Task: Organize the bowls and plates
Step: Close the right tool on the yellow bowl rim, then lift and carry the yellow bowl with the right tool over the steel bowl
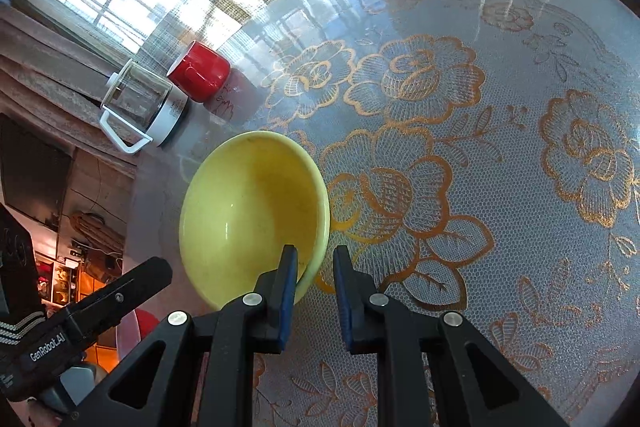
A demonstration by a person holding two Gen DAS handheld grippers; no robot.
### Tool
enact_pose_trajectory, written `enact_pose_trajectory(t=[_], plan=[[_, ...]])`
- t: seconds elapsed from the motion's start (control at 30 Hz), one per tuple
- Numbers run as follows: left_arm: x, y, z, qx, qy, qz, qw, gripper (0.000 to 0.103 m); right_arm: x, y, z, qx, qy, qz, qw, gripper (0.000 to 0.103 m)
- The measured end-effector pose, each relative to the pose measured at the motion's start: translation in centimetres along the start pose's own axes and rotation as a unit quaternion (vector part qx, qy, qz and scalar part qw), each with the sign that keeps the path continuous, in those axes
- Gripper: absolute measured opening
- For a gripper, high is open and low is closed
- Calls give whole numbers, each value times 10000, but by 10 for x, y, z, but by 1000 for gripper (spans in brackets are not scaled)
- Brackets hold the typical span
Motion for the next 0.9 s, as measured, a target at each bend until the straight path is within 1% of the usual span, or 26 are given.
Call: enact_pose_trajectory(t=[0.03, 0.1, 0.13, 0.2, 0.23, 0.3, 0.33, 0.43, 0.5, 0.67, 0.77, 0.9], plan=[[-3, -3, 2, -106, 24, -45, 9999, 65, 1, 0, 1, 14, -12, 0, 10000, 18], [-9, -8, 5, -306, 44, -150, 9994, 50, 2, 1, 0, 24, -17, -38, 10000, 18], [-11, -10, 7, -367, 50, -168, 9992, 49, 2, 0, 1, 7, -10, -37, 10000, 18], [-13, -11, 9, -434, 66, -119, 9990, 36, 0, 2, 1, 0, -5, -65, 10000, 18], [-14, -13, 11, -479, 77, -96, 9988, 33, 0, 2, 2, 11, -3, -64, 10000, 18], [-14, -17, 13, -612, 73, -103, 9980, 21, 1, 3, 5, 18, 10, -75, 10000, 18], [-15, -18, 15, -660, 69, -116, 9977, 19, 1, 4, 6, 12, 17, -81, 10000, 18], [-10, -21, 21, -807, -51, -183, 9966, 17, 2, 6, 9, 23, 35, -10, 10000, 18], [-6, -23, 25, -884, -113, -164, 9959, 17, 4, 7, 11, 30, 16, 22, 10000, 15], [7, -21, 35, -801, -150, 1, 9967, 17, 13, 8, 21, -49, -8, 12, 10000, 15], [16, -21, 43, -830, -247, 28, 9962, 16, 19, 9, 29, -119, -47, -20, 9999, 15], [29, -22, 52, -856, -382, 141, 9955, 16, 31, 15, 37, -37, -150, 20, 9999, 15]])
Point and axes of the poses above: each gripper's, at about its wrist camera, not at the fingertips, and x roughly against the way its jaws point, y to its left, z to its underside, the point moved 6 cm from there along -x, roughly the way its jaws point, and after that the axes turned 9 degrees about x, right-handed, at the moved point
